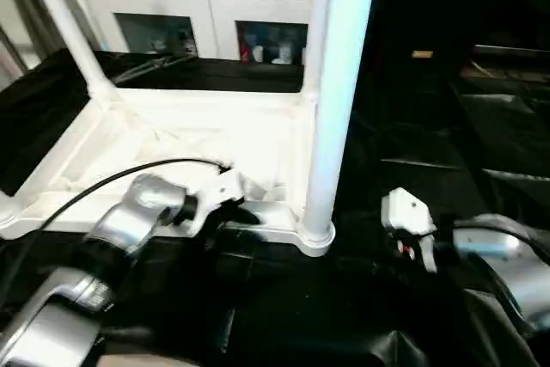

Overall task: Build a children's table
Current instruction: Rotate table base

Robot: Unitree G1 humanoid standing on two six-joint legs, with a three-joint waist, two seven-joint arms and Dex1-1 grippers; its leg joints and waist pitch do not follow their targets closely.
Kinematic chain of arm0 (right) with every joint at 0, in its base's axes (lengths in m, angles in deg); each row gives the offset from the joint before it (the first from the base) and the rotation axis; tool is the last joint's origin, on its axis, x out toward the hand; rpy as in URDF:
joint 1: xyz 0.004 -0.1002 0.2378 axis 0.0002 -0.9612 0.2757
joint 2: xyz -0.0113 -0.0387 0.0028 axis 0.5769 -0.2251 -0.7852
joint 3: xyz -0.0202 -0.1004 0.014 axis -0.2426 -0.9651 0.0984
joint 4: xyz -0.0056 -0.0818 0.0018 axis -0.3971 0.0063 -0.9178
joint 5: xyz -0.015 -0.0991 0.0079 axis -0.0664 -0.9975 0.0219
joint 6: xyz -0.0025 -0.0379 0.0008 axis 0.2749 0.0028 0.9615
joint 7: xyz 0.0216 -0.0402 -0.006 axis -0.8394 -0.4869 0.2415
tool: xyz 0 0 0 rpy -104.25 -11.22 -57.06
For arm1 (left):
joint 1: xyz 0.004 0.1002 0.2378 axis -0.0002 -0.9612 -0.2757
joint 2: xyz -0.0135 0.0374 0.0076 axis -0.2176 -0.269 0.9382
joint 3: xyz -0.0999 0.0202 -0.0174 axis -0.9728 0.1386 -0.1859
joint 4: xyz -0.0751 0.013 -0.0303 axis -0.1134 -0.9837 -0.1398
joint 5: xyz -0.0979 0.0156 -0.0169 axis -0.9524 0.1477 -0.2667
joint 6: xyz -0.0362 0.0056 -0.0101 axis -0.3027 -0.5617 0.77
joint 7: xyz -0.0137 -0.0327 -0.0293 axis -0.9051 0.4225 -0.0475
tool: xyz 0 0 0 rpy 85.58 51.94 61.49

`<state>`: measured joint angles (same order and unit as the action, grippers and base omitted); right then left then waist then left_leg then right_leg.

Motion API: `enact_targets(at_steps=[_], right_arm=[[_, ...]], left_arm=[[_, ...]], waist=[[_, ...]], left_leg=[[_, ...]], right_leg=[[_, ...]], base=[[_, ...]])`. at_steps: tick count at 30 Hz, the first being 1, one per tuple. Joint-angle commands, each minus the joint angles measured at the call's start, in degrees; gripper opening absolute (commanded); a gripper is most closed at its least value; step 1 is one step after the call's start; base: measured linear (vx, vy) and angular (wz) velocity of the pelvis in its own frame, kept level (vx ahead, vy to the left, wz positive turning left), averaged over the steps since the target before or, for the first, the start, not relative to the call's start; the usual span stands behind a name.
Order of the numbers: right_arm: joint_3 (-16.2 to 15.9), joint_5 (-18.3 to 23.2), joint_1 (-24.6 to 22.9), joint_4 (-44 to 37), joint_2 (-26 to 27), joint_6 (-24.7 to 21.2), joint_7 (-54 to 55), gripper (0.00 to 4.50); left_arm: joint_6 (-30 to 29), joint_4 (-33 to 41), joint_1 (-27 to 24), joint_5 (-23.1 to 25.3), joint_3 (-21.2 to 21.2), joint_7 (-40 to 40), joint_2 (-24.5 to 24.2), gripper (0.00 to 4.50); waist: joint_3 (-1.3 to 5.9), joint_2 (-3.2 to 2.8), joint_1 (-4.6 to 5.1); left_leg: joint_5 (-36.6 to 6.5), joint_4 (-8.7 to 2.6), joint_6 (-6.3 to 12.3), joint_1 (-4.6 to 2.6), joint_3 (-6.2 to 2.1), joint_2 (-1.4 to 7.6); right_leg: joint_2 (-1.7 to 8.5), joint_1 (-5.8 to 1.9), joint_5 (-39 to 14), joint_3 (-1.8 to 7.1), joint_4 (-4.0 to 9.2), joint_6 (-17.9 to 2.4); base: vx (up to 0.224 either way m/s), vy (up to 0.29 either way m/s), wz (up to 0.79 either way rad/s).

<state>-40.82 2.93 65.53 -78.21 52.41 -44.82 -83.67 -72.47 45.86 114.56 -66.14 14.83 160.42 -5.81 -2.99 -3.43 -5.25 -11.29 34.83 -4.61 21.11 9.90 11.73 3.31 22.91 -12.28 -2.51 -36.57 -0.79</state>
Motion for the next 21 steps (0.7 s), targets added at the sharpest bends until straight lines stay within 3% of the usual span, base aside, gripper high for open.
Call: enact_targets(at_steps=[1, 2, 3, 5, 6, 8, 9, 11, 15, 20, 21], right_arm=[[1.17, 0.38, -0.41, -1.63, -0.48, -0.69, 0.27, 3.89], [1.22, 0.28, -0.69, -1.88, -0.54, -0.82, 0.43, 3.89], [1.32, 0.23, -0.91, -2.11, -0.56, -0.95, 0.66, 3.89], [1.48, 0.21, -1.22, -2.48, -0.59, -1.19, 1.03, 3.89], [1.51, 0.2, -1.29, -2.57, -0.62, -1.24, 1.08, 3.89], [1.52, 0.22, -1.53, -2.97, -0.81, -1.47, 1.29, 3.89], [1.47, 0.36, -1.66, -3.25, -0.95, -1.68, 1.51, 3.89], [1.44, 0.52, -1.76, -3.5, -1.03, -1.9, 1.74, 3.89], [1.4, 0.48, -1.48, -3.36, -0.73, -2.07, 2.03, 3.89], [1.89, 0.79, 0.36, -1.77, 0.82, -1.58, 3.25, 3.89], [2.16, 1.01, 0.78, -1.33, 1.17, -1.52, 3.58, 3.89]], left_arm=[[1.29, -1.85, 1.43, 0.91, 0.04, 0.45, 0.25, 1.49], [1.68, -2.89, 1.89, 1.21, 0.03, 0.61, 0.61, 1.44], [2.23, -4.0, 2.36, 1.56, 0.04, 0.61, 0.96, 1.36], [3.3, -6.0, 3.23, 2.2, 0.05, 0.47, 1.56, 1.23], [3.49, -6.48, 3.45, 2.36, 0.09, 0.45, 1.7, 1.13], [4.41, -8.31, 4.19, 2.99, 0.21, 0.3, 2.22, 1.06], [5.17, -9.61, 4.64, 3.4, 0.12, 0.21, 2.64, 0.95], [5.75, -10.82, 5.0, 3.6, -0.14, 0.07, 3.16, 0.81], [6.78, -13.04, 5.25, 4.09, -0.68, -0.38, 4.18, 0.61], [6.25, -12.2, 2.75, 3.85, -1.42, -0.04, 3.89, 0.22], [5.53, -11.21, 1.83, 3.39, -1.77, 0.13, 3.58, 0.1]], waist=[[3.88, 0.25, -0.16], [3.9, 0.18, -0.13], [3.83, -0.65, -0.06], [3.87, -0.24, -0.04], [3.83, -0.47, -0.08], [3.8, -0.34, -0.06], [3.76, -0.64, -0.03], [3.8, -0.45, -0.07], [3.73, -0.7, -0.12], [3.87, -0.66, -0.12], [3.83, -0.09, 0.04]], left_leg=[[-8.84, -3.53, 2.12, -0.19, -0.48, 0.77], [-8.48, -3.54, 2.21, -0.05, -0.51, 0.82], [-9.29, -3.52, 2.08, -0.23, -0.5, 0.85], [-9.26, -3.49, 2.13, -0.16, -0.51, 0.76], [-9.29, -3.48, 2.15, -0.13, -0.55, 0.75], [-9.6, -3.48, 2.37, -0.14, -0.48, 0.7], [-9.66, -3.44, 2.37, -0.19, -0.45, 0.62], [-9.6, -3.48, 2.3, -0.18, -0.49, 0.62], [-9.97, -3.58, 2.47, -0.21, -0.53, 0.74], [-9.7, -3.7, 2.53, -0.11, -0.63, 0.87], [-8.83, -3.78, 2.65, 0.27, -0.68, 0.78]], right_leg=[[3.7, -3.7, -3.71, 2.35, 4.89, -12.68], [3.77, -3.73, -3.53, 2.33, 4.81, -12.74], [3.74, -3.52, -4.27, 2.27, 5.05, -12.81], [3.76, -3.73, -4.49, 2.28, 5.05, -12.84], [3.79, -3.71, -4.8, 2.25, 5.06, -12.79], [3.78, -3.68, -6.43, 2.25, 5.29, -12.42], [3.68, -3.57, -7.91, 2.22, 5.43, -11.96], [3.71, -3.67, -9.35, 2.24, 5.59, -11.29], [3.87, -3.43, -11.96, 2.24, 5.83, -10.7], [3.98, -3.41, -12.11, 2.2, 5.73, -10.43], [3.97, -3.64, -11.24, 2.12, 5.46, -10.46]], base=[[0.0, 0.0, 0.0], [0.0, 0.0, 0.0], [0.0, 0.0, 0.0], [0.0, 0.0, 0.0], [0.0, 0.0, 0.0], [0.0, 0.0, 0.0], [0.0, 0.0, 0.0], [0.0, 0.0, 0.0], [0.0, 0.0, 0.0], [0.0, 0.0, 0.0], [0.0, 0.0, 0.0]])
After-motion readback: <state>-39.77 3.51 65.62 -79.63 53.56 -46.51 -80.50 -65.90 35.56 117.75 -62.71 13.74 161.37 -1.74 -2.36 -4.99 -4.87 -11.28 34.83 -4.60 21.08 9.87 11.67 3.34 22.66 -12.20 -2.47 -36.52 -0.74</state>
